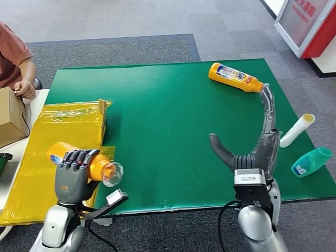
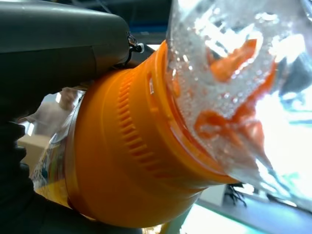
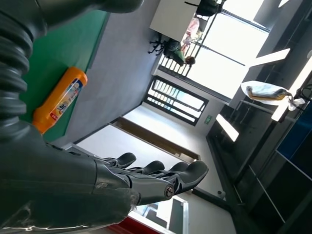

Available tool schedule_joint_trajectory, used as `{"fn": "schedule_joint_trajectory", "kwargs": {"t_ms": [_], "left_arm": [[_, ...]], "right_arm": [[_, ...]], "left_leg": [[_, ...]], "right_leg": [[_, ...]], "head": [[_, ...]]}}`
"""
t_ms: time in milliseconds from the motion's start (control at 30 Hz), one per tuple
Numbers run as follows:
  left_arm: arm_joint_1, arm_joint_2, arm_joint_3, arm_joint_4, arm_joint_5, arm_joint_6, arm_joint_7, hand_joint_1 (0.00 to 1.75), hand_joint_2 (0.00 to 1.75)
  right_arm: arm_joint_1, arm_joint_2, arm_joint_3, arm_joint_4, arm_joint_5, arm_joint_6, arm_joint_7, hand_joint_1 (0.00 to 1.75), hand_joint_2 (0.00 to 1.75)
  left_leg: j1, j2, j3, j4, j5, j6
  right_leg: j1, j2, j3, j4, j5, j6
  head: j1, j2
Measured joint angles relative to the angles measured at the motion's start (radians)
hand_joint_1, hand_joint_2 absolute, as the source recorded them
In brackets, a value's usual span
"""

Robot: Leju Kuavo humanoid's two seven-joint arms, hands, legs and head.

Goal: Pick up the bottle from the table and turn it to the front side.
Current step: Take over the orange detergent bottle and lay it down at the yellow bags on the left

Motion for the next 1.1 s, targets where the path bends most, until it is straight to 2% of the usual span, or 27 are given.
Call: {"fn": "schedule_joint_trajectory", "kwargs": {"t_ms": [100,400,433,533,567,1100], "left_arm": [[-0.03,0.011,0.015,0.085,0.065,0.0,-0.054,1.75,1.75],[-0.126,0.031,0.053,0.299,0.086,0.0,-0.06,1.75,1.75],[-0.135,0.033,0.056,0.315,0.093,0.002,-0.061,1.42,1.75],[-0.159,0.038,0.068,0.35,0.107,0.007,-0.063,0.11,1.75],[-0.163,0.039,0.073,0.357,0.108,0.007,-0.063,0.0,1.75],[-0.16,0.039,0.091,0.386,0.104,-0.001,-0.063,0.0,1.75]], "right_arm": [[0.0,-0.013,0.0,-0.005,-0.025,0.002,0.0,0.0,1.75],[-0.001,-0.03,0.0,-0.003,-0.048,0.007,-0.013,0.0,1.75],[-0.001,-0.031,0.0,-0.003,-0.047,0.008,-0.012,0.0,1.75],[0.0,-0.034,0.0,-0.003,-0.038,0.012,-0.006,0.0,1.75],[0.001,-0.035,0.0,-0.003,-0.035,0.012,-0.005,0.0,1.75],[0.022,-0.04,0.013,-0.003,0.033,0.023,0.012,0.0,1.75]], "left_leg": [[0.0,0.0,0.0,0.0,0.0,0.0],[0.0,0.0,0.0,0.0,0.001,0.0],[0.0,0.0,0.0,0.0,0.001,0.0],[0.0,0.0,0.0,0.0,0.001,0.0],[0.0,0.0,0.0,0.0,0.001,0.0],[0.0,0.0,0.0,0.0,0.001,-0.001]], "right_leg": [[0.0,0.0,0.0,0.0,0.0,0.0],[0.0,0.0,0.0,0.0,0.001,0.0],[0.0,0.0,0.0,0.0,0.001,0.0],[0.0,0.0,0.0,0.0,0.001,0.0],[0.0,0.0,0.0,0.0,0.001,0.0],[0.0,0.0,0.0,0.0,0.001,0.0]], "head": [[0.0,0.0],[0.0,0.0],[0.0,0.0],[0.0,0.0],[0.0,0.0],[0.0,0.0]]}}
